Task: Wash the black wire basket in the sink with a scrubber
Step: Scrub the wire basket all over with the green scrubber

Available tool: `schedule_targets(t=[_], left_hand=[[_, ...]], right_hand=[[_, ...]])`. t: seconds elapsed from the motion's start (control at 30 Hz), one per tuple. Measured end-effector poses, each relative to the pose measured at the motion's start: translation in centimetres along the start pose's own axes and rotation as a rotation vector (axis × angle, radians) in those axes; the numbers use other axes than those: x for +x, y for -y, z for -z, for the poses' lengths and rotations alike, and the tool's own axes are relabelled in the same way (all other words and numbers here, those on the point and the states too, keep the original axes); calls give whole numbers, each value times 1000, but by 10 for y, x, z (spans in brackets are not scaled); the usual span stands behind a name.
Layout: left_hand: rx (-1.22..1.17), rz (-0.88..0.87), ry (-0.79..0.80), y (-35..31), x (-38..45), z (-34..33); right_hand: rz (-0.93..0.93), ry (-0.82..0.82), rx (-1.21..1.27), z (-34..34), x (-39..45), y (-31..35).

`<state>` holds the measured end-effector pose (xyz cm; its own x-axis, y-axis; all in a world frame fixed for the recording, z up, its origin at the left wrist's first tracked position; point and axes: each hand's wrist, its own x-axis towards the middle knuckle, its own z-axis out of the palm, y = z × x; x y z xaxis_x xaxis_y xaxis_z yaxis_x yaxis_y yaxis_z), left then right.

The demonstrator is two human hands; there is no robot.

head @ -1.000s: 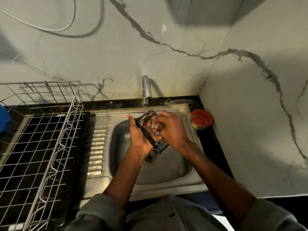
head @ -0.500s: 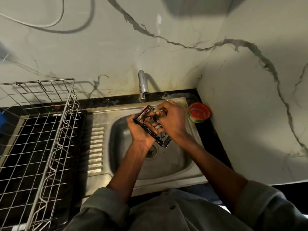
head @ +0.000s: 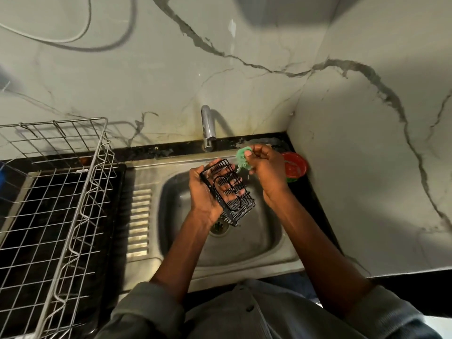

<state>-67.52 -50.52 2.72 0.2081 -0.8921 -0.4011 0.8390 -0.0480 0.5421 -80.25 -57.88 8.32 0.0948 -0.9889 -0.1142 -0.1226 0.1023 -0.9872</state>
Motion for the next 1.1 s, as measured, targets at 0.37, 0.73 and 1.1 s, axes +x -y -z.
schedule_targets(t=[0.37, 0.73, 1.1], left_hand=[[108, 105, 26, 15, -12, -11], [52, 70, -32, 18, -18, -12], [-223, 95, -155, 5, 2, 21]], right_hand=[[442, 31, -552, -4, -26, 8], [458, 137, -594, -24, -56, -8], [383, 22, -749, 4, -46, -28]])
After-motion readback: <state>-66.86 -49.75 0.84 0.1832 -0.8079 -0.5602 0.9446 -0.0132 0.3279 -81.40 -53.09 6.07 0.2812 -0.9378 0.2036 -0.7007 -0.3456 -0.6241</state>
